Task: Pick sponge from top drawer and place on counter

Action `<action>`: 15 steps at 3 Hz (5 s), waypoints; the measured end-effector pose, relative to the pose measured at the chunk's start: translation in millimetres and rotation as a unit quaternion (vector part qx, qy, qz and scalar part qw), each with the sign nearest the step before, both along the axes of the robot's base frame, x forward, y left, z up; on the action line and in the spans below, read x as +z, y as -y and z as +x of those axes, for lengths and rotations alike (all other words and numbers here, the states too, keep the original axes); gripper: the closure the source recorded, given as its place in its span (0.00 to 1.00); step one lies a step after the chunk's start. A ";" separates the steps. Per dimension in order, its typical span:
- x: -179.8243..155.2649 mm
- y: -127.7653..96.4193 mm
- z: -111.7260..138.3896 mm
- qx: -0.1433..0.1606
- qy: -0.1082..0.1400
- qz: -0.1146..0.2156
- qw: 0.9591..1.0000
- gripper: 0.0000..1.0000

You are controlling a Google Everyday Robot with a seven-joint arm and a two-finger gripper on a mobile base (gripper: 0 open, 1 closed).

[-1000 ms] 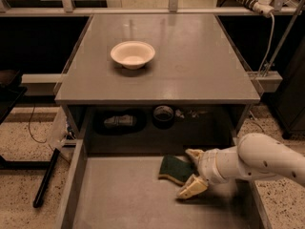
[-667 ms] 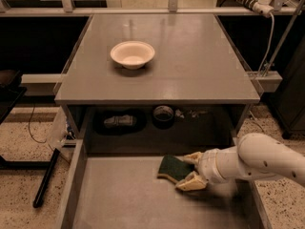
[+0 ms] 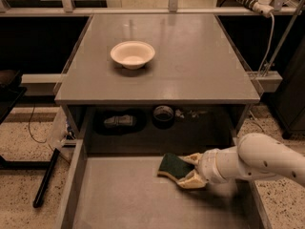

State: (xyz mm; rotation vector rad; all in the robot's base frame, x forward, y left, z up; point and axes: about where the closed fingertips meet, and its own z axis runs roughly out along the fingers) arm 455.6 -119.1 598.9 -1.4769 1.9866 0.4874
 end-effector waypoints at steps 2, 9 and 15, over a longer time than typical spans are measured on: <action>44.1 9.2 -5.1 0.009 0.007 0.007 1.000 1.00; 313.9 38.3 111.1 0.034 0.181 -0.034 0.982 1.00; 279.2 62.0 248.0 -0.156 0.084 0.031 0.984 1.00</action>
Offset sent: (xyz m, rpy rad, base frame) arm -0.0096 -0.0232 0.0915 0.0290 -0.0425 0.0229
